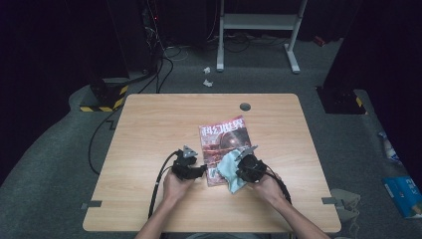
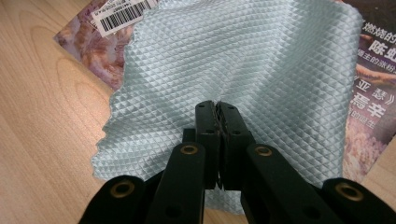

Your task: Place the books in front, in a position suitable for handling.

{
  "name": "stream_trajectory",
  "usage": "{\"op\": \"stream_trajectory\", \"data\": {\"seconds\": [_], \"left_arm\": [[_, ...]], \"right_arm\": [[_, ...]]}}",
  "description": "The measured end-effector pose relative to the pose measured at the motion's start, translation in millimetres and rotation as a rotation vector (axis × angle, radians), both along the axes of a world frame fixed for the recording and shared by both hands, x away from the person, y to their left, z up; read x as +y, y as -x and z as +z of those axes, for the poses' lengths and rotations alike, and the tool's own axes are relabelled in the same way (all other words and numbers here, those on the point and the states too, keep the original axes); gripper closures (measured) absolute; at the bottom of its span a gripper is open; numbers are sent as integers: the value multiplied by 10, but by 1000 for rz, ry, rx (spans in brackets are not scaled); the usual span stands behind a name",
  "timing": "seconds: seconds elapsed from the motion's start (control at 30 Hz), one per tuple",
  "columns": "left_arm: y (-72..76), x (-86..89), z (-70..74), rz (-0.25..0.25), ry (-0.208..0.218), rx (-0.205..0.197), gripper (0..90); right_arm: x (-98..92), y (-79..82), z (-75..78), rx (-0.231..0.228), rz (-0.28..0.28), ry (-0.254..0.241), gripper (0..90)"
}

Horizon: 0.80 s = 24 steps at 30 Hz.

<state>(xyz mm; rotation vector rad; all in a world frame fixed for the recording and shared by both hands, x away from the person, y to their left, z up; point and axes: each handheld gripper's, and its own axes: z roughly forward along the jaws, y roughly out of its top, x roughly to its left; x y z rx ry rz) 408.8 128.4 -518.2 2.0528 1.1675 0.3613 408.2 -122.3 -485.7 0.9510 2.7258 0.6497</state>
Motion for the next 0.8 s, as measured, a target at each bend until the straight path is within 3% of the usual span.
{"op": "stream_trajectory", "data": {"seconds": [0.17, 0.3, 0.43, 0.67, 0.8], "left_arm": [[-26, 24, -1, 16, 48, 24, 439], [-42, 25, -7, 35, 59, 23, 435], [-63, 47, -10, 49, 65, 21, 433], [-66, 45, -12, 60, 57, 15, 433], [-64, 42, -12, 56, 49, 10, 431]], "right_arm": [[285, 63, -13, 10, 78, -22, 880], [559, 103, -20, 9, 144, -33, 880], [761, 139, -27, 20, 175, -49, 879], [790, 131, -28, 34, 177, -64, 879], [661, 89, -23, 33, 148, -65, 881]]}}
